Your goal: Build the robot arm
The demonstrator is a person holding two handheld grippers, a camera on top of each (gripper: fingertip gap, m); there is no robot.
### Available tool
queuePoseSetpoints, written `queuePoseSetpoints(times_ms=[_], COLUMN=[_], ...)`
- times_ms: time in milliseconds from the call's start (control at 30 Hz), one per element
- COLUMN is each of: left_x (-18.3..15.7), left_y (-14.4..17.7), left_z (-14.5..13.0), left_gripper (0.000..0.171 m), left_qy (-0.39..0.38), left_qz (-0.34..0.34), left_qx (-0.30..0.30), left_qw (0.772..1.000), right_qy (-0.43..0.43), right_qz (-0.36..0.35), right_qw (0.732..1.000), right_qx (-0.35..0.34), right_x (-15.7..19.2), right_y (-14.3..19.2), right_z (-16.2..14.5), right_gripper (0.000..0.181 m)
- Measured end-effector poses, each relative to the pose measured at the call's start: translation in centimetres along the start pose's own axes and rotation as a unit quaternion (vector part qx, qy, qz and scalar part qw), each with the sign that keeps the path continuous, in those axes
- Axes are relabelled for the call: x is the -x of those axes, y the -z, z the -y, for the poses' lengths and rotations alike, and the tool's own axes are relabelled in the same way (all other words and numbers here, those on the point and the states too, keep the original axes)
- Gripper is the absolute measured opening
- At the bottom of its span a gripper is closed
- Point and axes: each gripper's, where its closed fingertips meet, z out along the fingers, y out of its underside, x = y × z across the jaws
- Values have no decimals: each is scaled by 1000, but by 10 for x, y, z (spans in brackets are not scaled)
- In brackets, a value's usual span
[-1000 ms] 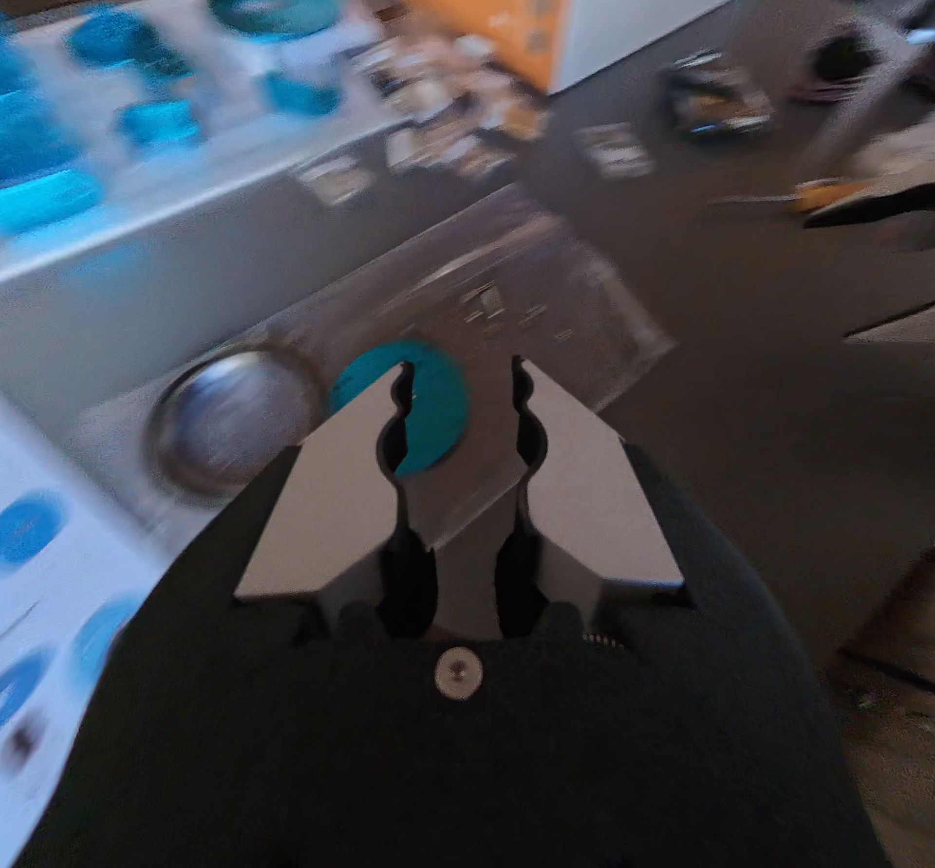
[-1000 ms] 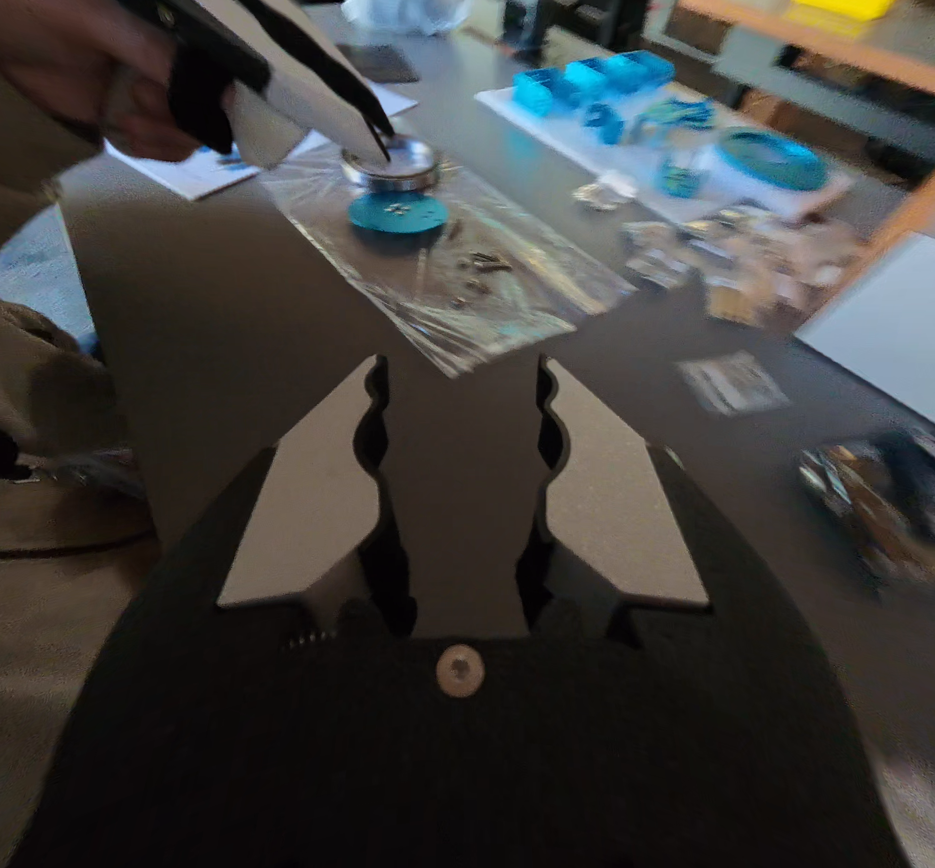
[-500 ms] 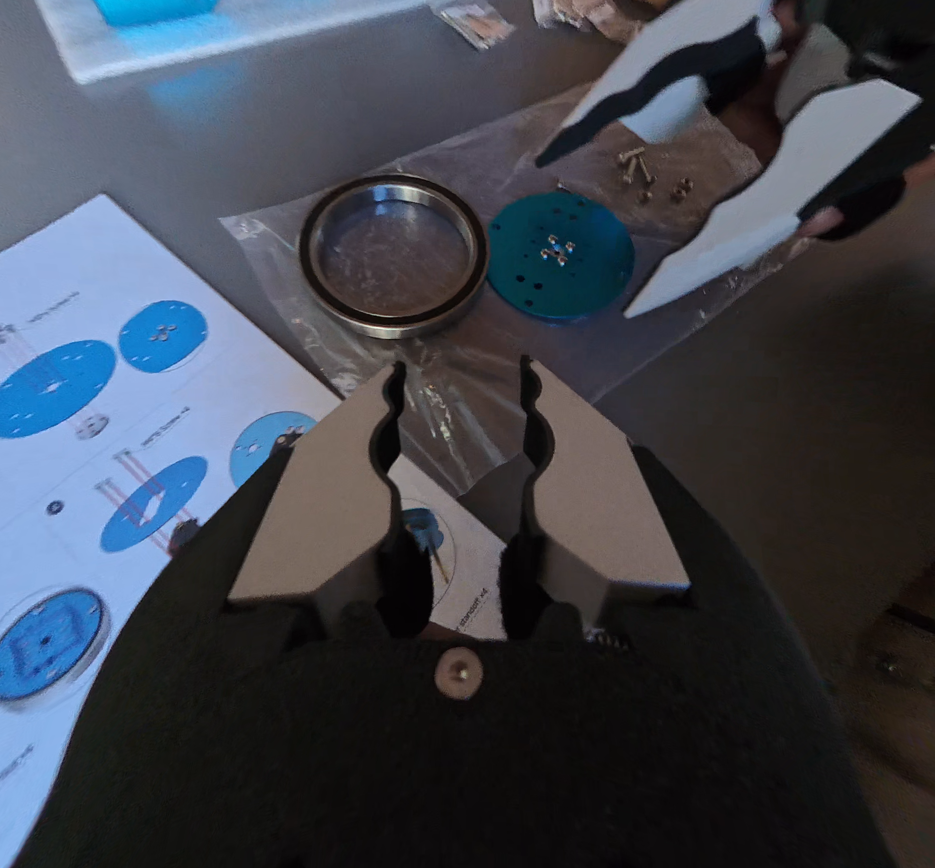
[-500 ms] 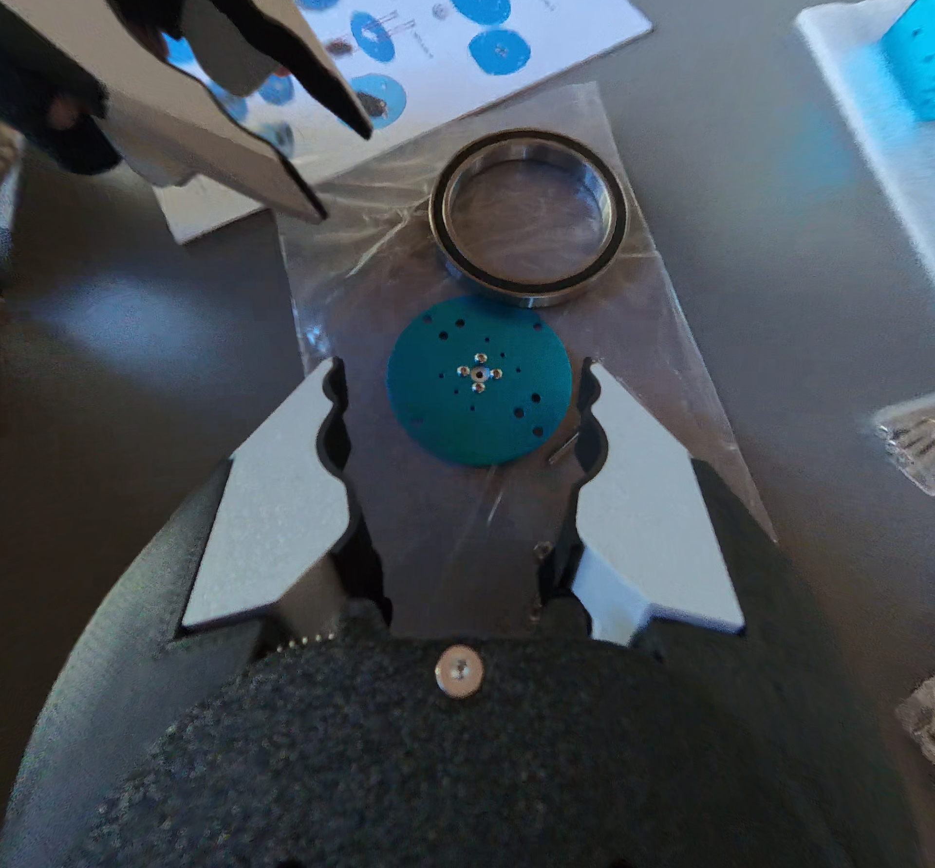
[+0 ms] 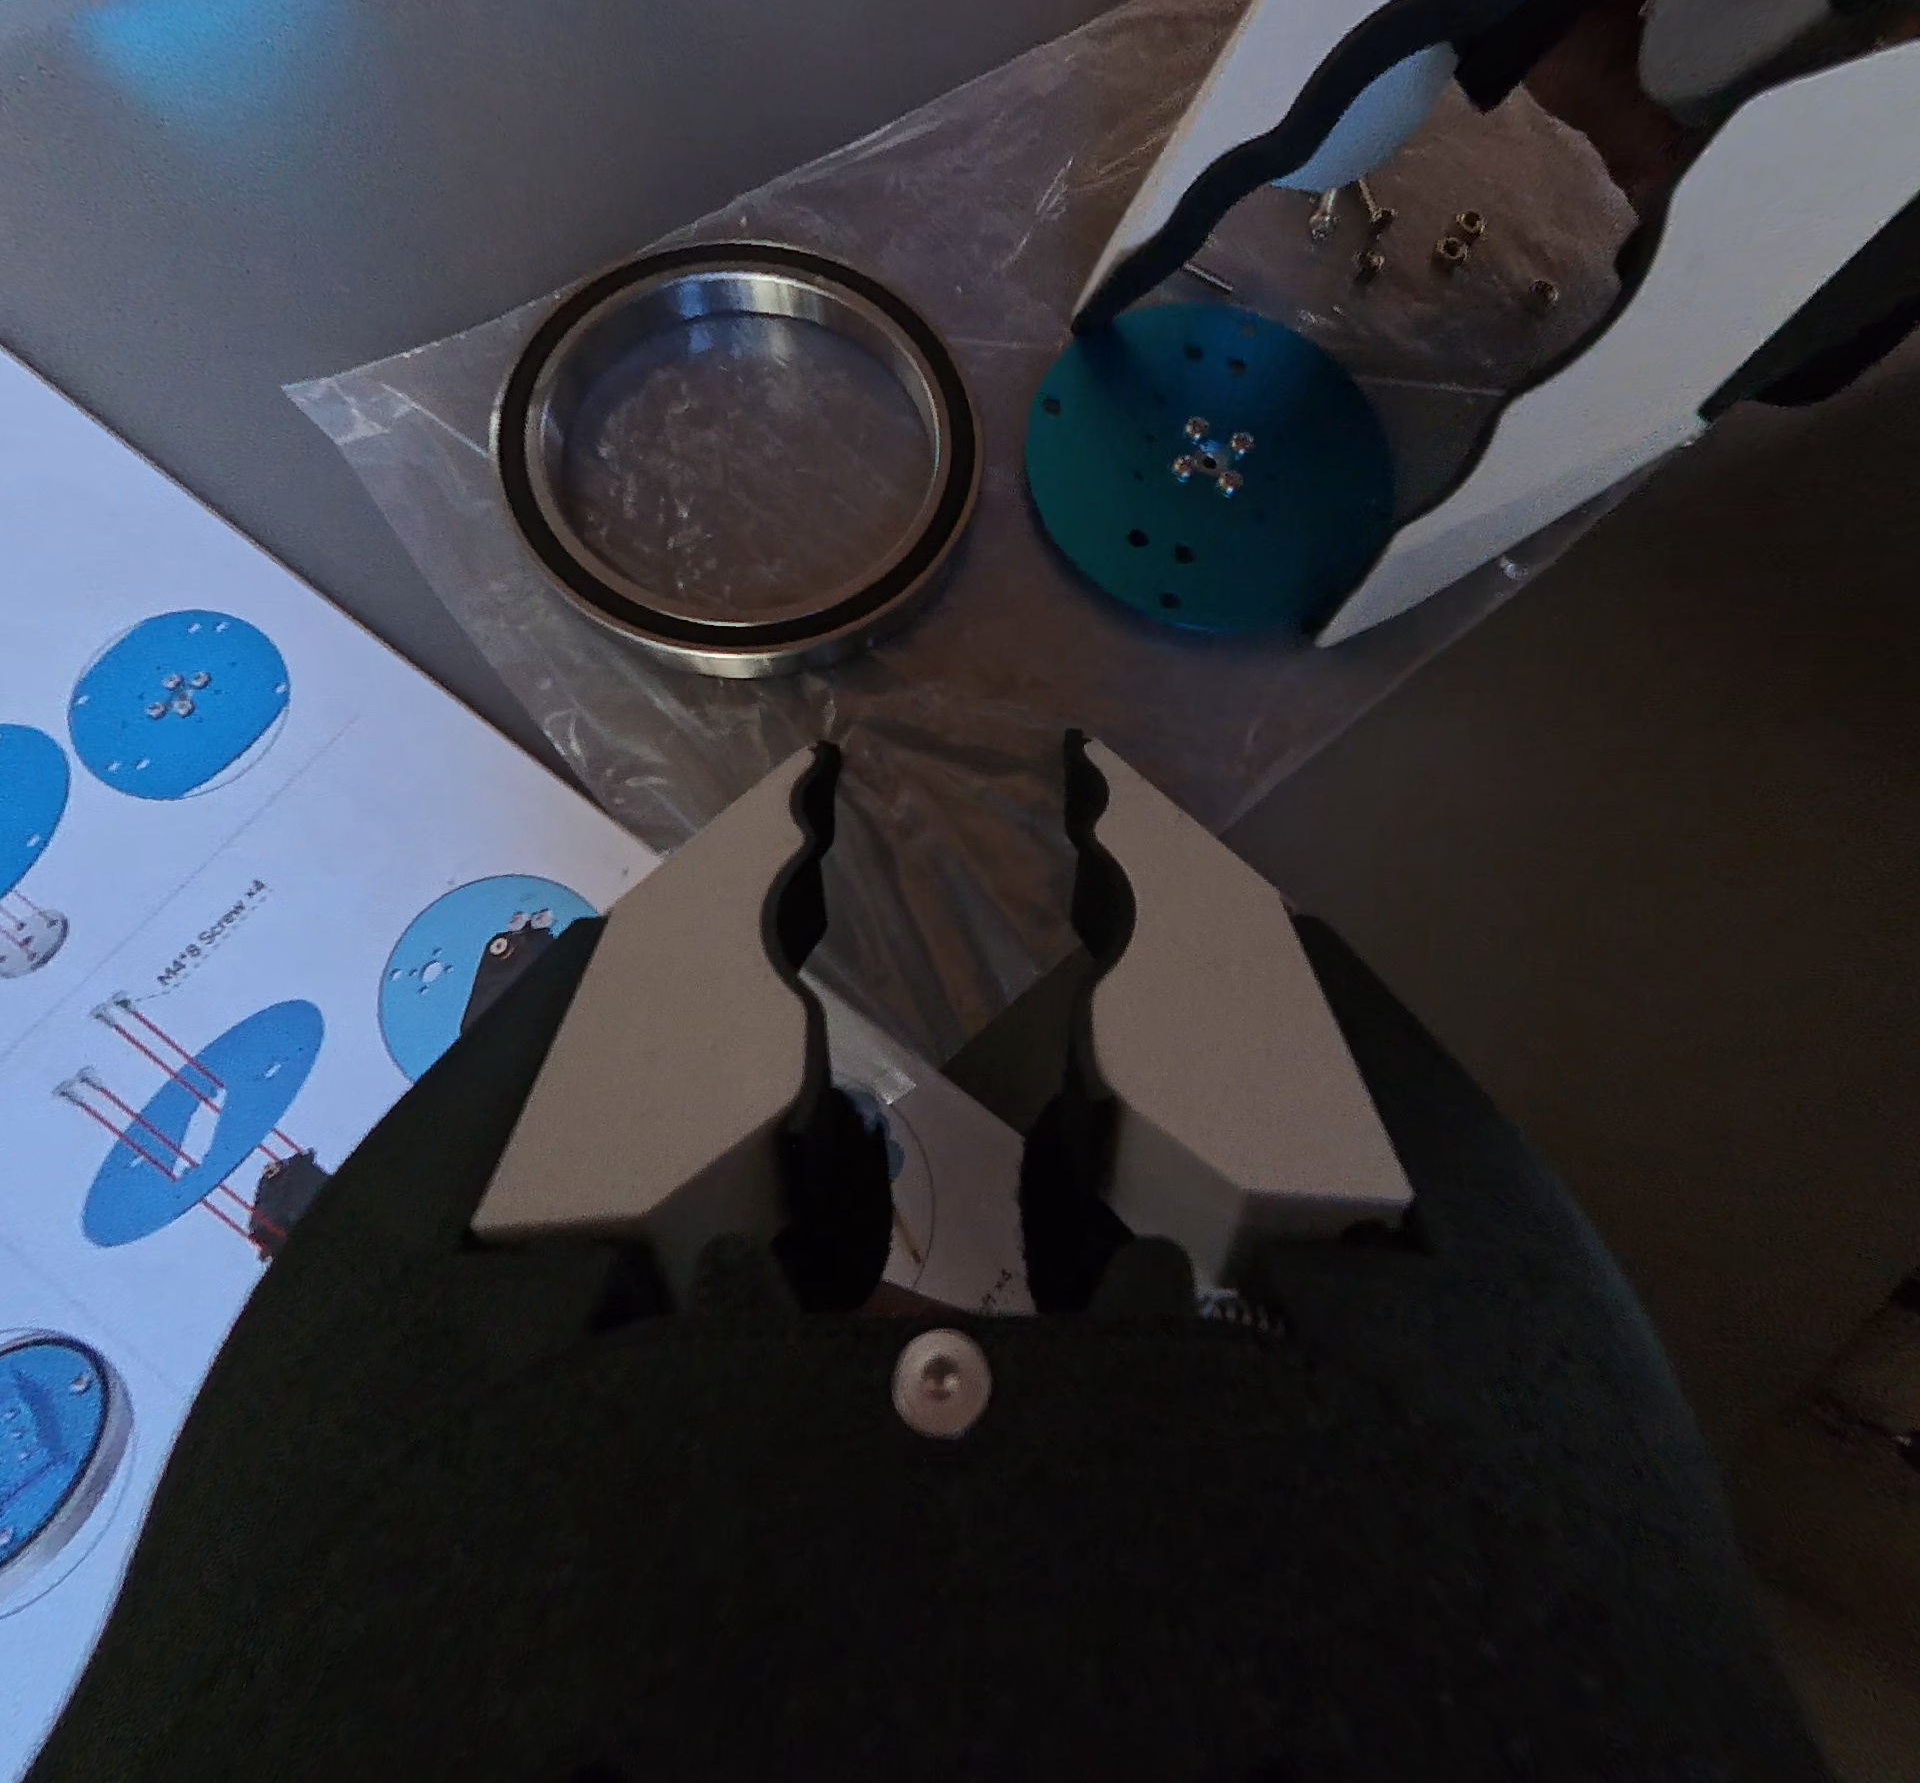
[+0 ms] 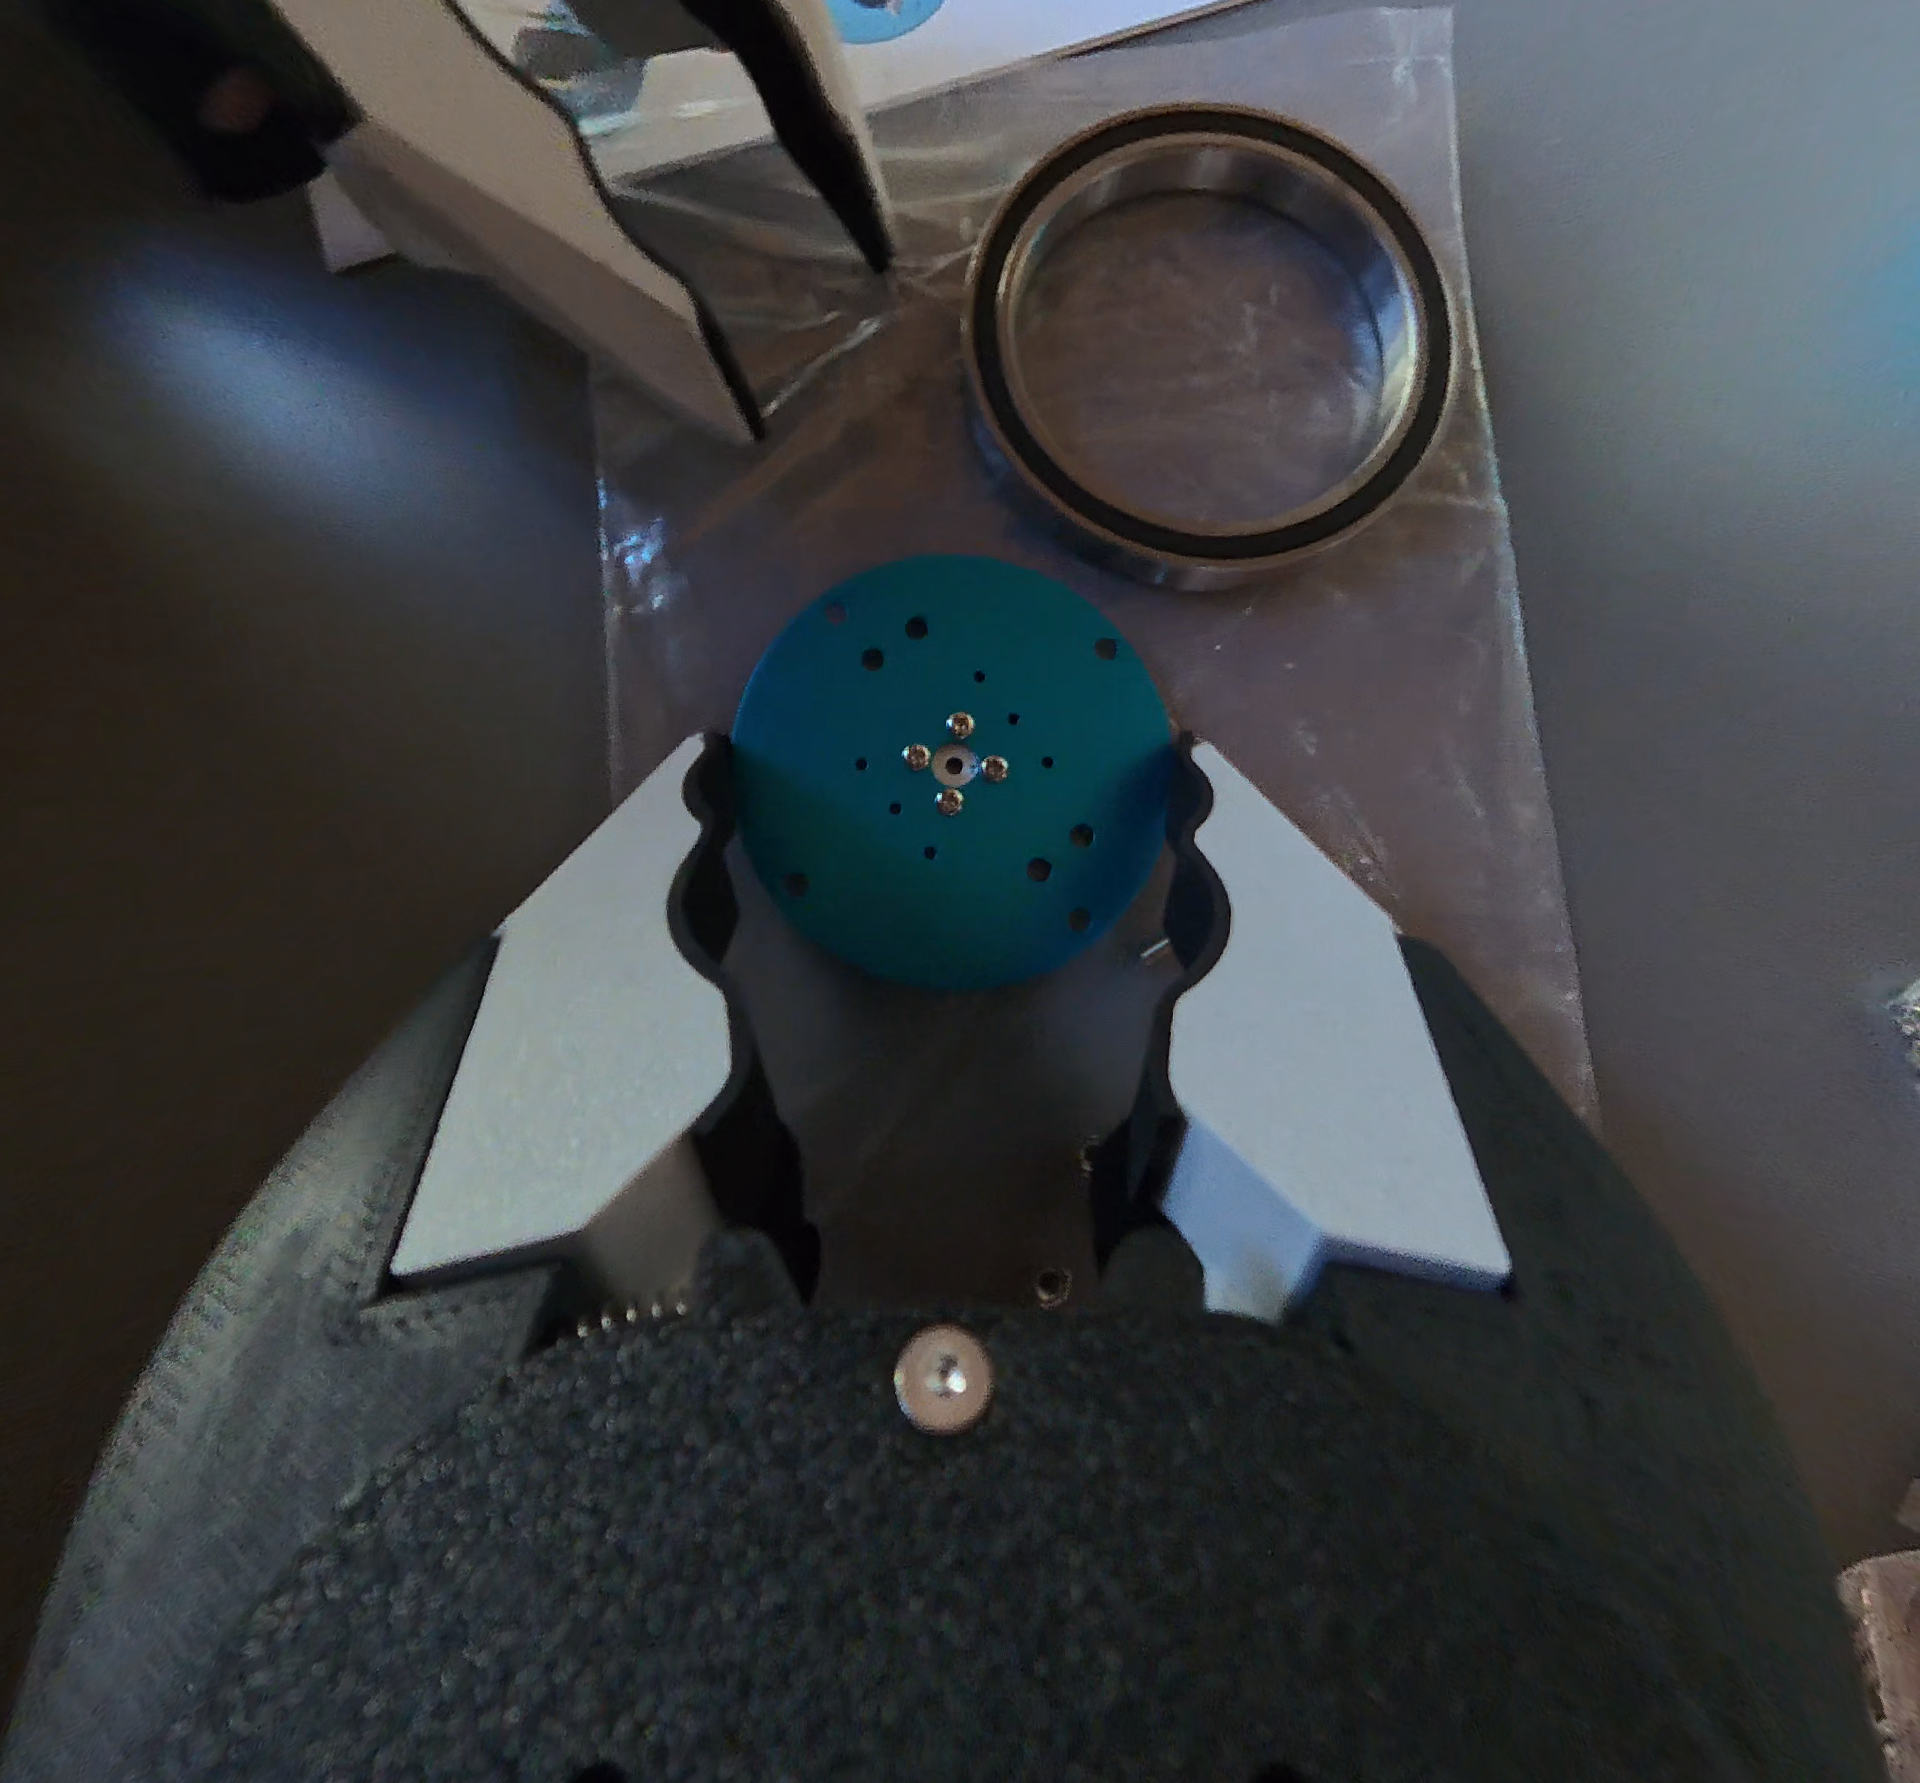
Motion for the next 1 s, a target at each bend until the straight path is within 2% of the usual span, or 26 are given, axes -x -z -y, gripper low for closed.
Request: queuePoseSetpoints(times_ms=[200, 267, 333, 467, 633, 767, 867, 933, 1000], left_x=[1, 1, 5, 19, 30, 22, 12, 9, 8], left_y=[2, 14, 36, 101, 180, 222, 237, 242, 247], left_z=[5, 8, 5, -32, -93, -118, -139, -153, -154], left_gripper=[45, 45, 45, 45, 45, 45, 45, 45, 45], left_qy=[14, 22, 39, 106, 196, 253, 233, 205, 169], left_qz=[4, 7, 18, 46, 86, 70, 95, 134, 167], left_qx=[-15, -43, -77, -129, -181, -235, -238, -229, -243], left_qw=[1000, 999, 996, 985, 960, 936, 938, 942, 940], right_qy=[8, 5, -9, -66, -141, -153, -149, -133, -109], right_qz=[16, 18, 14, -19, -31, -10, -6, -13, -29], right_qw=[1000, 999, 997, 983, 948, 932, 929, 940, 947], right_qx=[-16, -31, -79, -171, -284, -328, -339, -315, -299], right_x=[2, 3, 1, -6, 7, 17, 26, 33, 38], right_y=[-1, 6, 23, 59, 81, 93, 93, 85, 79], right_z=[3, 8, 19, 27, 33, 57, 66, 63, 64], right_gripper=[83, 87, 83, 71, 57, 61, 59, 56, 51])
